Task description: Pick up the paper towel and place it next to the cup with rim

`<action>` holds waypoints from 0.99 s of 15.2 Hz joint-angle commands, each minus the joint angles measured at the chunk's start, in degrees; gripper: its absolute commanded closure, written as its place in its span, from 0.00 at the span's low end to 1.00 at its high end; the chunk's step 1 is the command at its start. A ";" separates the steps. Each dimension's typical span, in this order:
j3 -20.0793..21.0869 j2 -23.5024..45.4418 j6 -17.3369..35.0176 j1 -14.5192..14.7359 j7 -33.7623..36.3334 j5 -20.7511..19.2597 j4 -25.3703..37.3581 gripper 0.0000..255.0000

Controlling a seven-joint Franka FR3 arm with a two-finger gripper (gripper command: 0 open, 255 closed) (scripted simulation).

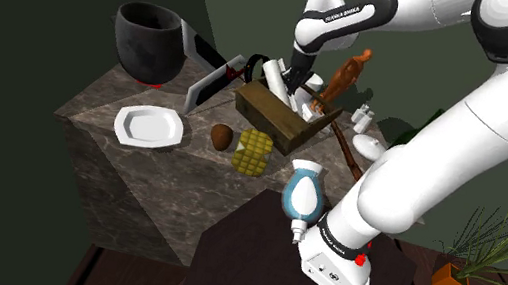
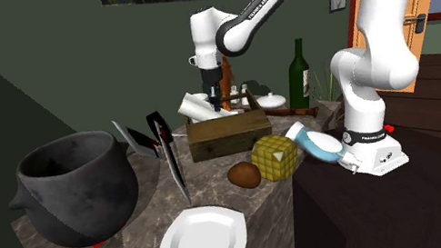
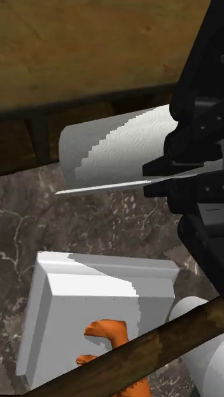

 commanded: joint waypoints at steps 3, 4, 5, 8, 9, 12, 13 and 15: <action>-0.73 1.35 0.97 0.27 -0.63 -2.40 0.22 1.00; -0.75 1.35 0.97 0.29 -0.63 -2.41 0.22 0.00; -1.68 -0.37 2.65 0.30 -4.37 -0.04 -0.05 0.00; -5.58 -5.16 6.42 1.45 -16.80 8.59 -0.31 0.00; -7.32 -6.67 7.17 2.28 -21.22 11.81 -0.17 0.00; -10.55 -8.16 8.51 4.23 -27.90 16.96 0.03 0.00; -10.88 -7.49 9.27 4.57 -28.29 17.50 -0.17 0.00; -11.52 -6.11 10.78 5.26 -29.16 18.72 -0.53 0.00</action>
